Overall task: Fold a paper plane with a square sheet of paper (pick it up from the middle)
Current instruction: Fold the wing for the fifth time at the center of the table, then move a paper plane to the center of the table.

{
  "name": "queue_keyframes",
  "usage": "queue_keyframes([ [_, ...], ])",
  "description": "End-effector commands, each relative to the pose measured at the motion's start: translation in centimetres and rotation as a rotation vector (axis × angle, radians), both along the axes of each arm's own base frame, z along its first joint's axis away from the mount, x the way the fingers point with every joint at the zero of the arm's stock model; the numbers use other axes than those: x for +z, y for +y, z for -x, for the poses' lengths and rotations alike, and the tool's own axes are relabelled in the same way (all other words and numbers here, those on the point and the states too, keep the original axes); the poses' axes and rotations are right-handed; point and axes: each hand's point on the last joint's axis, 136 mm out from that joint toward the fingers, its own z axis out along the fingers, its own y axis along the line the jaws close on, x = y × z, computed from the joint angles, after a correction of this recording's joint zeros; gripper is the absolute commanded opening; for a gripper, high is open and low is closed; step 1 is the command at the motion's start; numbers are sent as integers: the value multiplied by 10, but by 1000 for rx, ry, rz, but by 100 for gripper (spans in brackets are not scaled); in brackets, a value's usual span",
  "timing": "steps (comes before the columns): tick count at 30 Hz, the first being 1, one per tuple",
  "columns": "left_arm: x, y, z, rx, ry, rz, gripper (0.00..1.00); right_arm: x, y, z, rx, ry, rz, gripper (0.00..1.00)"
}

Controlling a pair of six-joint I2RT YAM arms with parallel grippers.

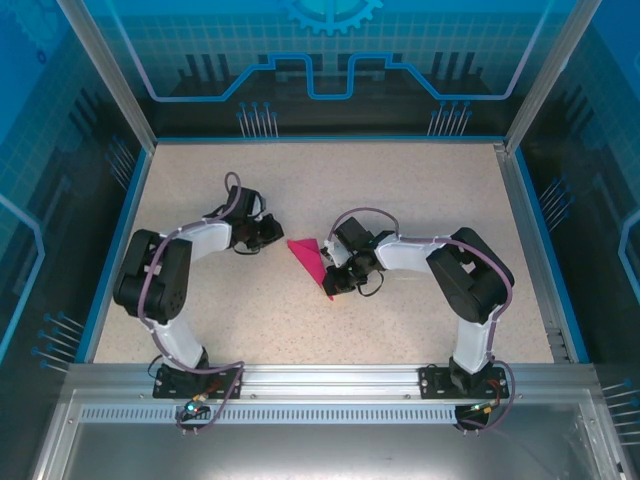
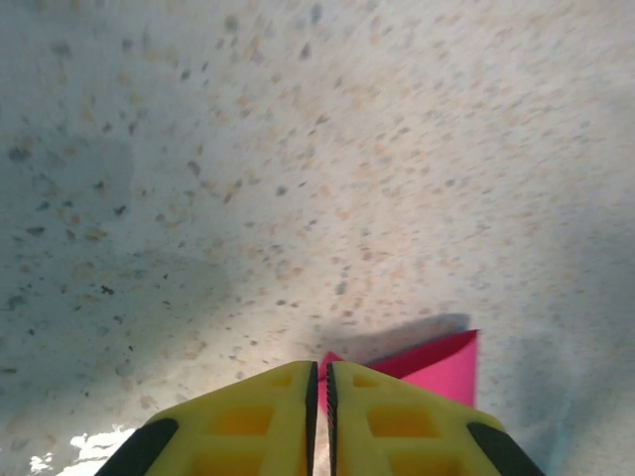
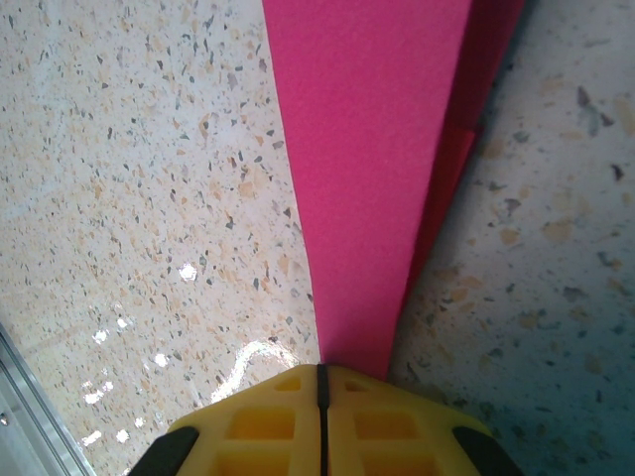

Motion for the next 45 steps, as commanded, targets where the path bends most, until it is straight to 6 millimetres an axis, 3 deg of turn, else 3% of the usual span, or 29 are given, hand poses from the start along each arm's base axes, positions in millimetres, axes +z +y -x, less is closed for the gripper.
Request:
queue_keyframes([
  [1,16,10,6,17,-42,-25,17,-39,-35,35,-1,122,182,7],
  [8,28,-12,34,-13,-54,48,20,-24,-22,29,2,95,98,8],
  [10,31,-18,43,-13,-55,37,23,-2,-6,20,2,66,-5,11],
  [13,31,-16,54,46,-39,23,30,50,16,-2,-10,-43,-158,20],
  [16,36,-14,62,84,-30,19,39,95,22,-20,-33,-163,-250,36],
  [19,41,-11,70,95,-26,-23,45,114,1,-42,-117,-296,-201,52],
  [21,43,-10,74,90,-17,-64,50,122,-24,-57,-191,-384,-139,61],
  [28,43,-20,81,72,17,-196,67,140,-99,-85,-397,-580,-2,78],
  [32,40,-35,83,83,55,-306,75,128,-133,-86,-517,-574,7,81],
  [39,37,-75,75,14,97,-520,75,106,-177,-84,-690,-549,67,93],
  [45,18,-88,70,-30,139,-663,65,97,-186,-82,-729,-520,85,94],
])
